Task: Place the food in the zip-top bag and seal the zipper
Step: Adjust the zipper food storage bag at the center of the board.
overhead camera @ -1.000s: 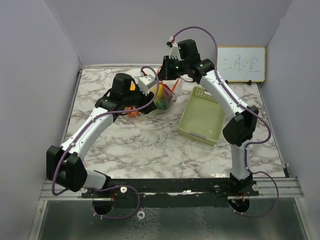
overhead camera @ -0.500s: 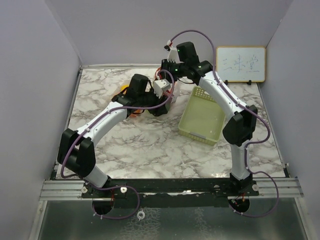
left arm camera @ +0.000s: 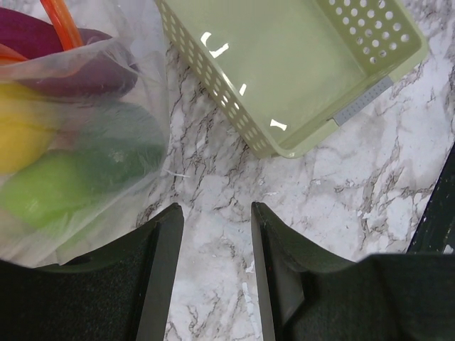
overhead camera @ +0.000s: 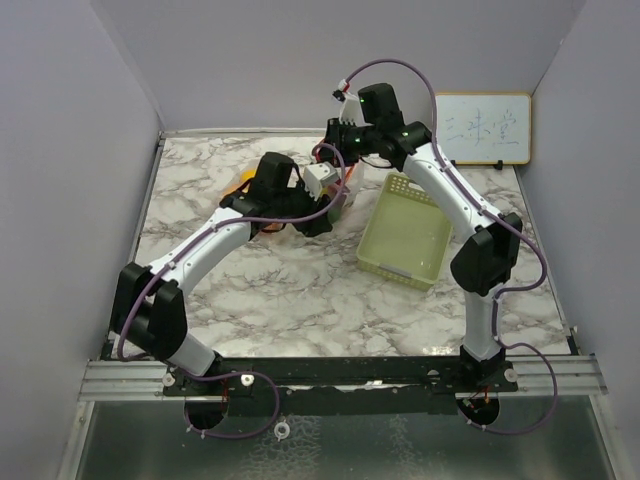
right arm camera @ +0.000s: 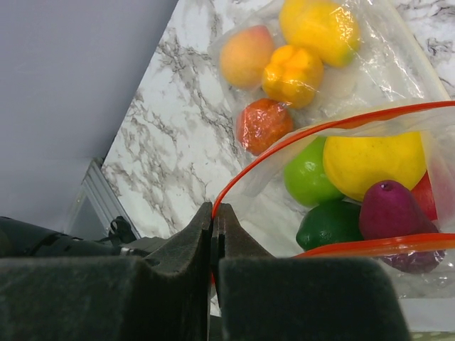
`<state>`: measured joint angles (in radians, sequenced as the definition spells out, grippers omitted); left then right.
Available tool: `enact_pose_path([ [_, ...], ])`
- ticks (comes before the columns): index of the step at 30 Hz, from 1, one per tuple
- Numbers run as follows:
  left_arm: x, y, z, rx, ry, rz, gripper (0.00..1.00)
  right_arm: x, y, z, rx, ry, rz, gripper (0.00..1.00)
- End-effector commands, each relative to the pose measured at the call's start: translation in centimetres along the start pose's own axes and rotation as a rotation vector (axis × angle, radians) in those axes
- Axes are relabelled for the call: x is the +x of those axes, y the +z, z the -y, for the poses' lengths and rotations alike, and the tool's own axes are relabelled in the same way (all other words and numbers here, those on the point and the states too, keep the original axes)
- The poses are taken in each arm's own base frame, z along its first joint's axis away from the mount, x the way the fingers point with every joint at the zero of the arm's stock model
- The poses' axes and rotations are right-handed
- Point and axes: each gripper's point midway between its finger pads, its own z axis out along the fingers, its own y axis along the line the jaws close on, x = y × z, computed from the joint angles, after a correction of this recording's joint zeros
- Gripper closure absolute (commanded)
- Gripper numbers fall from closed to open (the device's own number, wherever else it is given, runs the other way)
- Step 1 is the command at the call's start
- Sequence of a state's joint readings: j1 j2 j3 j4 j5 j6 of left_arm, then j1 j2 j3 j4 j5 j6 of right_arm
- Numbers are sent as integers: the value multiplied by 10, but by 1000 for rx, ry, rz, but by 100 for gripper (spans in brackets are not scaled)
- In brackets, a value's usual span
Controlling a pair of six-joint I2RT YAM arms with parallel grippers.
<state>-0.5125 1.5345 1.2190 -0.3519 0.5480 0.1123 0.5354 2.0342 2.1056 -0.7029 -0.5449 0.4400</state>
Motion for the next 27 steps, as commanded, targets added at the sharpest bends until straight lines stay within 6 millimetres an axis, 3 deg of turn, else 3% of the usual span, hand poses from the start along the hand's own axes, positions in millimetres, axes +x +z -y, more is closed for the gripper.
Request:
enact_pose_path([
  [1,-26,-30,12,-25,73,96,54,-15,-20,-22,-49,-49,45,98],
  [3,-27,-34,9,-36,72,105,54,-14,-20,-23,-53,-48,42,98],
  [7,-31,-33,-16,-74,41,103,54,-13,-19,-23,-61,-47,37,98],
  [13,-16,-25,-43,-104,-14,66,54,-11,-21,-27,-77,-51,30,98],
  [17,-22,-26,-65,-136,-34,74,54,-7,-23,-27,-77,-47,22,98],
  [20,-29,-22,-71,-138,-31,78,54,-5,-23,-27,-79,-39,16,98],
  [26,-23,-12,-77,-135,-47,58,54,-4,-24,-27,-83,-38,13,98],
  [27,-215,-86,-126,-495,242,808,54,-3,-23,-27,-83,-38,12,98],
])
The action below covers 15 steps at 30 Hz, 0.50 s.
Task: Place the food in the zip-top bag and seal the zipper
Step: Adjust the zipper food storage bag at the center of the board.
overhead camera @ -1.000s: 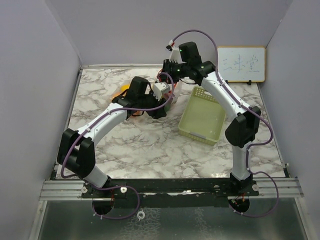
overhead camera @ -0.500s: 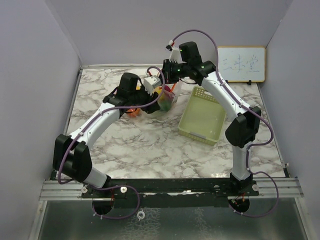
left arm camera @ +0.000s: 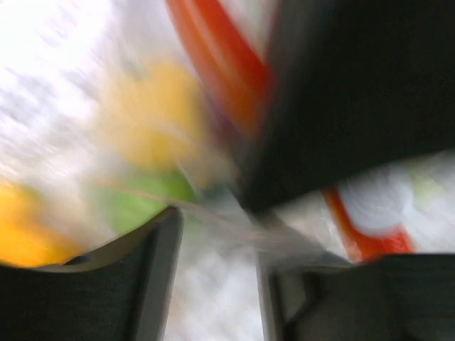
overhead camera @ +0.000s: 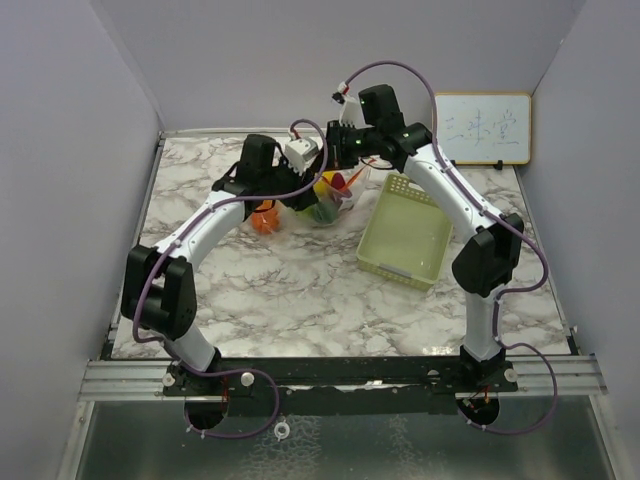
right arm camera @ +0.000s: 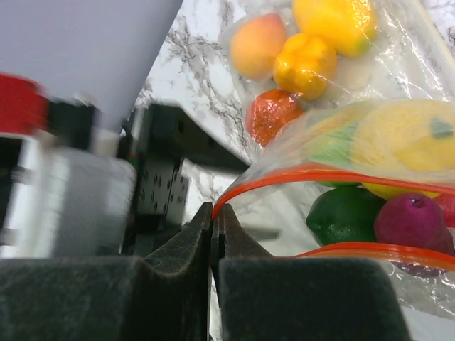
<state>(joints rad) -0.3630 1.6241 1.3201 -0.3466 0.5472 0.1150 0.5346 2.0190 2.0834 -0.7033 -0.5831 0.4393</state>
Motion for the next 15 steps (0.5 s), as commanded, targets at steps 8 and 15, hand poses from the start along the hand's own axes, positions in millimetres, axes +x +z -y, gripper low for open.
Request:
enact_pose_path([
  [8,-238,-79,-43,-322,259,991,31,-10,-19,-24,-59,-44,30,98],
  [15,-235,-70,-42,-281,250,962,77,-16,-22,-28,-62,-50,41,98],
])
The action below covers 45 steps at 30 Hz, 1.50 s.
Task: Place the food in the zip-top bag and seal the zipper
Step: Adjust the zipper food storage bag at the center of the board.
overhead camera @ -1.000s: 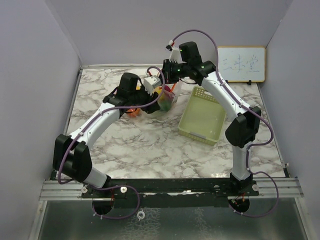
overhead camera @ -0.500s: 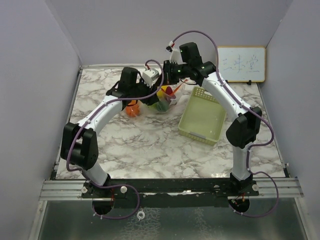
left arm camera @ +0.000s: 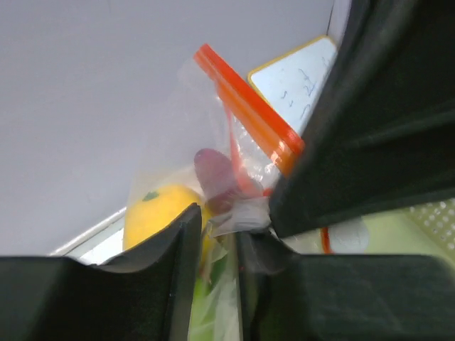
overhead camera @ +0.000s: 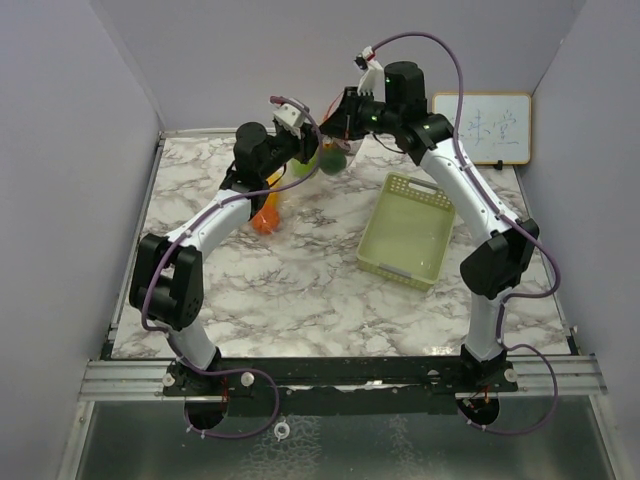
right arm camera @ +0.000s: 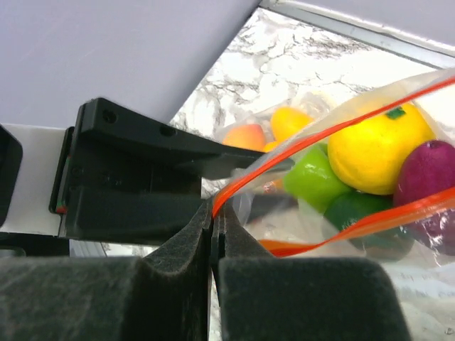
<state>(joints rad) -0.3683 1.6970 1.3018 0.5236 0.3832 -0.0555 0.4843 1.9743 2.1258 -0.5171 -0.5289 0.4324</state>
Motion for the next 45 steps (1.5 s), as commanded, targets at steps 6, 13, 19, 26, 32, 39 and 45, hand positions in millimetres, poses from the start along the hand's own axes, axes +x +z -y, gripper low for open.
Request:
enact_pose_path([
  [6,-63,-3,-17,-41,48,192,100,54,-8,-20,-2,94,-206,98],
  [13,-30,-32,10,55,-78,69,100,28,-31,13,202,66,-114,95],
  [19,7,-65,40,125,-216,-15,100,-8,-62,49,394,27,-12,65],
  [26,18,-81,68,227,-347,-6,100,29,-78,99,574,31,-88,45],
  [32,8,-82,71,245,-338,8,100,57,-60,105,519,82,-144,44],
  [39,2,-79,89,298,-355,26,100,77,-40,125,531,139,-167,36],
  [45,-5,-80,104,333,-351,26,100,86,-28,133,526,178,-152,36],
])
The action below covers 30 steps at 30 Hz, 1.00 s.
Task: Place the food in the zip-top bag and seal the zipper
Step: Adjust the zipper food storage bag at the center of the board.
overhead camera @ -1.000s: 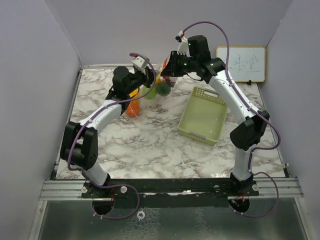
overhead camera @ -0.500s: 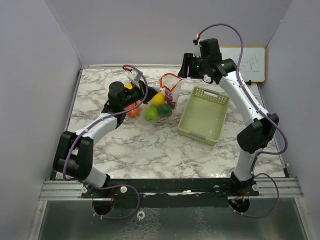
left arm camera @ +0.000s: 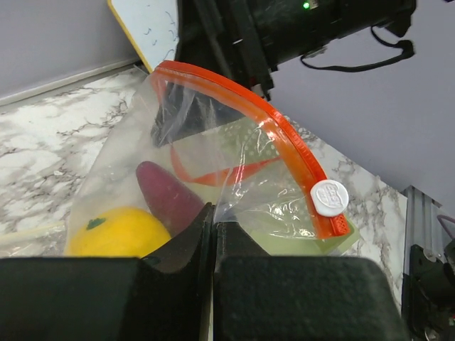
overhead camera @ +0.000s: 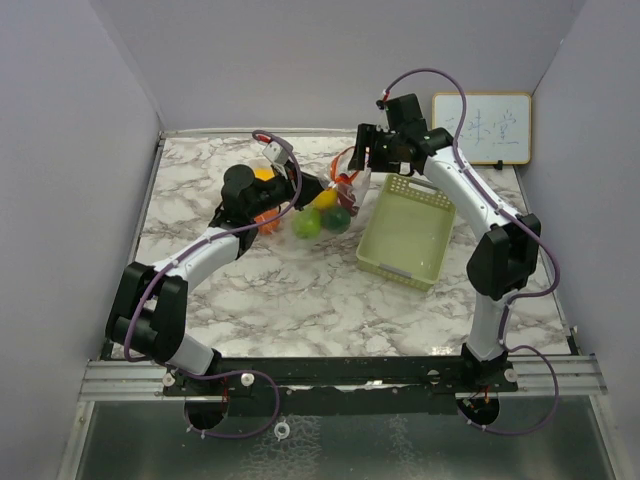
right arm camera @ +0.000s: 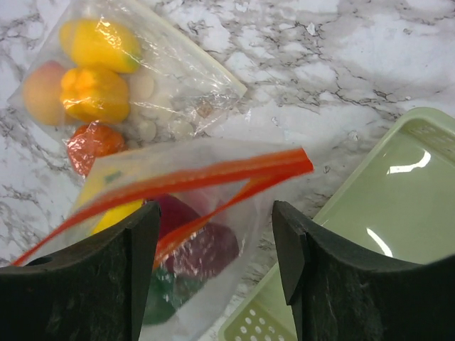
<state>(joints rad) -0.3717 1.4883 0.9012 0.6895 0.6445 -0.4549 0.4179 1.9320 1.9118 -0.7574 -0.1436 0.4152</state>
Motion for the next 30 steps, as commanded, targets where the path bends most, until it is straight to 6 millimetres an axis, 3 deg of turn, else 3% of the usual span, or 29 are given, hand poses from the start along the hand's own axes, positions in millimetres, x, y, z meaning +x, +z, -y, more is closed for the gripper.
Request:
enact_pose_path([
  [1,-37,0,35,98,75,78,100,-3,15,-5,-29,36,30,36],
  [4,-38,-2,39,103,78,79,100,-4,23,-2,-19,43,40,36],
  [6,-39,-4,41,104,83,79,100,-4,28,2,-3,43,47,45],
  [7,-38,-5,41,102,85,75,100,-5,29,4,7,36,53,56],
  [9,-34,-8,40,91,86,60,100,-10,25,8,33,24,69,88],
  [10,-30,-10,38,80,91,51,100,-13,21,12,58,16,83,96],
  [14,-6,-19,23,5,100,-15,100,-32,-9,29,172,-64,177,98],
  [17,26,-31,-1,-97,106,-96,100,-47,-39,39,250,-109,247,98],
  [20,57,-45,-23,-184,101,-157,100,-55,-61,33,239,-125,296,98],
  [22,69,-51,-32,-218,85,-172,100,-51,-65,22,172,-125,294,98],
  [26,67,-47,-30,-207,63,-152,98,-27,-58,0,17,-97,233,98],
  [28,52,-43,-19,-158,72,-118,82,-12,-50,-4,-26,-57,193,98],
  [30,37,-40,-7,-114,90,-90,73,-3,-44,-5,-43,-15,168,98],
])
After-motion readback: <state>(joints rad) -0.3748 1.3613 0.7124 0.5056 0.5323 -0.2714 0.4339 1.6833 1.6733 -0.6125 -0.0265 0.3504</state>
